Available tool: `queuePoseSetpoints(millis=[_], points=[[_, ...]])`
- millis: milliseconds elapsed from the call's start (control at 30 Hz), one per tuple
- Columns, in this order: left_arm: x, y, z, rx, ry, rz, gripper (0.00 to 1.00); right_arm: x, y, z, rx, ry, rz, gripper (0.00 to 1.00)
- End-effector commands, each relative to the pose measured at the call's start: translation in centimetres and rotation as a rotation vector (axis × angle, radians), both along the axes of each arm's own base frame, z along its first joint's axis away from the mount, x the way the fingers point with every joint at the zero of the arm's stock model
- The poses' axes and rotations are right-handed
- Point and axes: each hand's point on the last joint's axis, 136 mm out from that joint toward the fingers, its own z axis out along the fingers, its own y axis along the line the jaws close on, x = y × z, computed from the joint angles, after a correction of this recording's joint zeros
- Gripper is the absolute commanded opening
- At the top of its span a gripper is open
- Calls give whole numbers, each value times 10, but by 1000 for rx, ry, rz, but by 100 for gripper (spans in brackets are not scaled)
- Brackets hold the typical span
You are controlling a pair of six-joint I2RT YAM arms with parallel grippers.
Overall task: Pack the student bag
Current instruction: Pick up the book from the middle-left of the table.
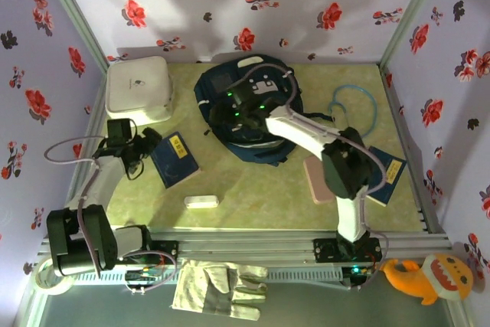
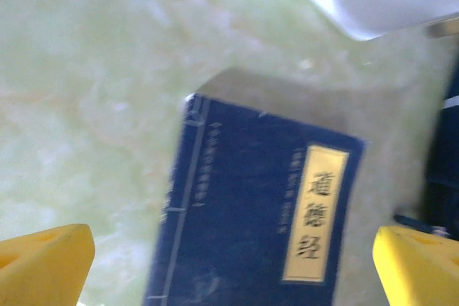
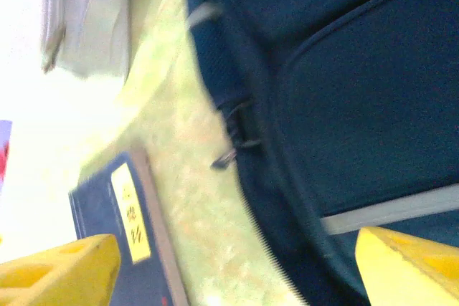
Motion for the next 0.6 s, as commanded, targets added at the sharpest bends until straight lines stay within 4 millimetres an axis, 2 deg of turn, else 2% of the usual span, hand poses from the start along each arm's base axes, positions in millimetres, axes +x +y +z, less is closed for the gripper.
queuePoseSetpoints(millis=[0, 67, 233, 433, 567], points=[[-20, -8, -17, -51, 67, -63, 98, -30, 28, -29, -87, 54, 170, 82], [-23, -11, -22, -62, 86, -82, 97, -37, 45, -44, -108, 67, 232, 76], [-29, -18, -33, -94, 122, -112, 92, -49, 73, -73, -165, 102, 336, 66], [-29, -27, -43, -143, 133, -134, 84, -57, 92, -91, -177, 123, 395, 60], [-26, -33, -47, -175, 132, -151, 77, -60, 98, -100, -172, 142, 412, 56]])
